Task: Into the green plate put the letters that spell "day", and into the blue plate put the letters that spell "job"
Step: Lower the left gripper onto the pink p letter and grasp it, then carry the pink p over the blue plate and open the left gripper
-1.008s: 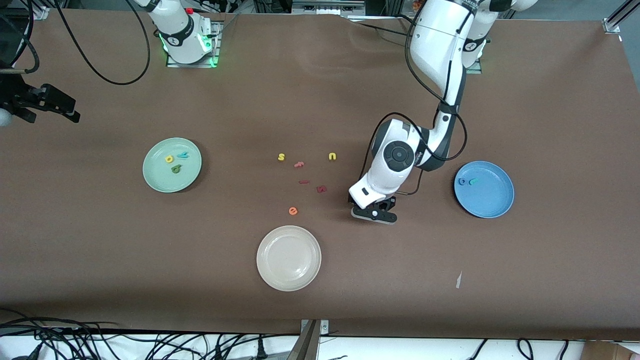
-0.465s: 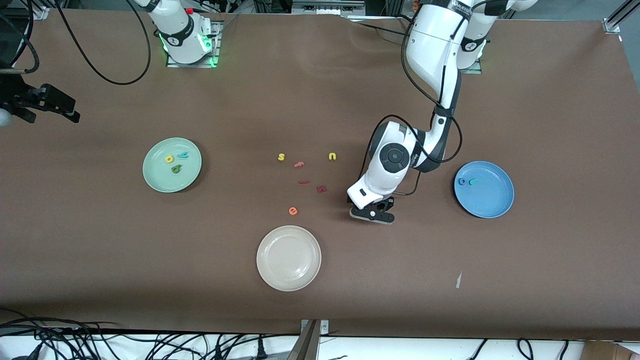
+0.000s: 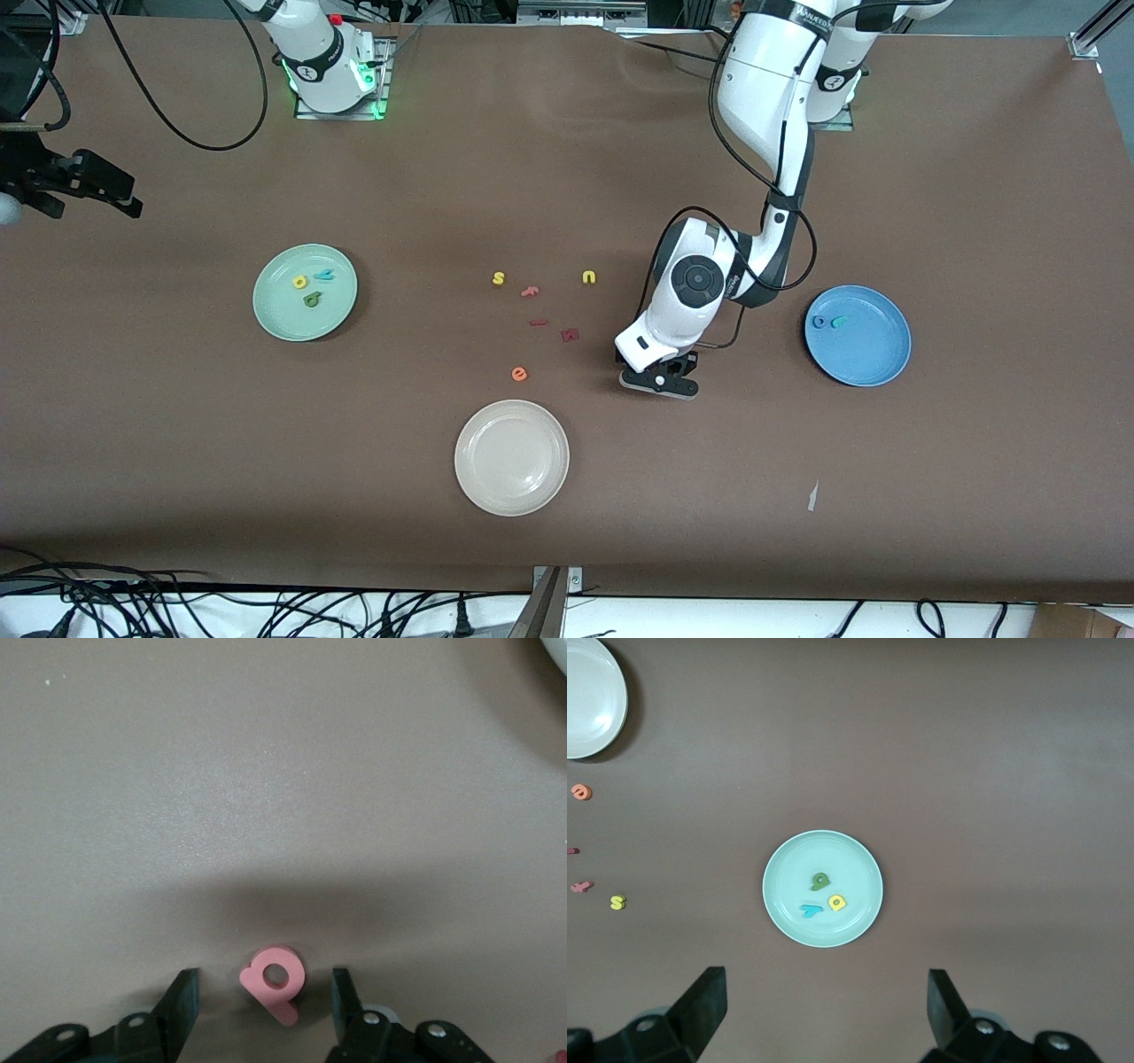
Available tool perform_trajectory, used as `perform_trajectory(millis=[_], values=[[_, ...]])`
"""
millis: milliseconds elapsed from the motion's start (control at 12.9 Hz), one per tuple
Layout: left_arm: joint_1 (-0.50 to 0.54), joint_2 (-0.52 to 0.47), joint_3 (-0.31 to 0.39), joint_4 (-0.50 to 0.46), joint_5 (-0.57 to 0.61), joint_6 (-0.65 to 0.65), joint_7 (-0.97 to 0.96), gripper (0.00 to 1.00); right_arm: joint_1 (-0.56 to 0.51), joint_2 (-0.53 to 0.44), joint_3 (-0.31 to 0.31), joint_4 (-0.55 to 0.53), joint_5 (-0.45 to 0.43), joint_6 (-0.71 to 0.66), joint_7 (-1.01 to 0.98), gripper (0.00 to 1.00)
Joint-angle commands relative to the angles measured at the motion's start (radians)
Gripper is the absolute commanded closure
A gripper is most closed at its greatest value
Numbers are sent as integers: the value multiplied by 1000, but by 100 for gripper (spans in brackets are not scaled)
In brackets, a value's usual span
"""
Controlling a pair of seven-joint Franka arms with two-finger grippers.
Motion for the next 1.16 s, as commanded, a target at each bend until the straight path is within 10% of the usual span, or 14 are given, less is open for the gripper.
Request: perform_trajectory(millis=[0,233,1086], values=[[-13,25,18,31,19,2,-9,52,-8,9,5,23,19,-8,-21,0],[-13,25,18,29,19,1,-8,68,-8,9,5,23,19,-8,-21,0],[163,-183,24,-9,30,-293,110,72,-8,9,7,23,21,-14,-21,0]])
